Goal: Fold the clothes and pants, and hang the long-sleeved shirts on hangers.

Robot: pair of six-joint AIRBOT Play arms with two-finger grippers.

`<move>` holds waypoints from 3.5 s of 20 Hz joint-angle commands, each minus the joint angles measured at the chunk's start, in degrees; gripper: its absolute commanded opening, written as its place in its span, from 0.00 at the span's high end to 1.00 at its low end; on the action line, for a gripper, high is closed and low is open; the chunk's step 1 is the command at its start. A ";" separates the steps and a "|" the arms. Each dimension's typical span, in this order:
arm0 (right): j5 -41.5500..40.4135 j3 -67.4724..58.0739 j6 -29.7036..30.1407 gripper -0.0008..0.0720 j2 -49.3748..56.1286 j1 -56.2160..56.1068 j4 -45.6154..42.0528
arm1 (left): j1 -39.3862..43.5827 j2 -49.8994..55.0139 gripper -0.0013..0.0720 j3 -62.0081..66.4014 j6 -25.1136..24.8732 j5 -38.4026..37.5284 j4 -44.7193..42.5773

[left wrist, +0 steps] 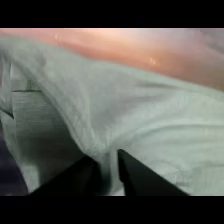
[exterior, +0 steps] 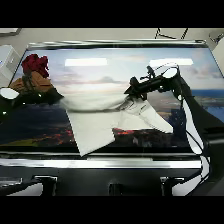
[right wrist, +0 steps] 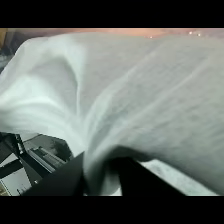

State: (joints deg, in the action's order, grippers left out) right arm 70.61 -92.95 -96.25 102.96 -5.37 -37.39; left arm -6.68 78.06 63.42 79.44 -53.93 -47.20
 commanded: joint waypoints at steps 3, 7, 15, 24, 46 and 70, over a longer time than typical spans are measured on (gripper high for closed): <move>14.43 -4.94 7.19 0.15 -2.14 11.69 -5.09 | -5.95 4.39 0.09 1.64 0.09 -13.42 -2.54; 29.46 -4.11 6.25 0.02 -10.45 25.11 -35.41 | -15.08 4.35 0.13 0.85 0.50 -28.74 -8.55; 25.33 17.68 8.24 0.02 -20.63 31.65 -41.92 | -3.23 4.07 0.31 -22.99 -5.16 -12.66 4.52; 12.44 27.32 4.79 0.02 -20.63 31.58 -41.20 | 4.92 4.04 0.95 -23.26 -1.46 -0.98 5.25; -1.68 -0.04 10.14 0.93 -32.89 25.88 -21.86 | -5.88 -24.63 0.95 5.68 -1.90 -3.93 5.05; 17.64 -15.50 1.77 0.94 -38.99 25.79 -33.68 | -11.56 -23.93 0.95 34.73 1.90 -14.75 0.20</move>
State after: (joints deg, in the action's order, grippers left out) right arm 76.38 -109.56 -93.10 54.19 20.47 -70.50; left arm -18.57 47.29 101.73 81.17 -58.22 -45.91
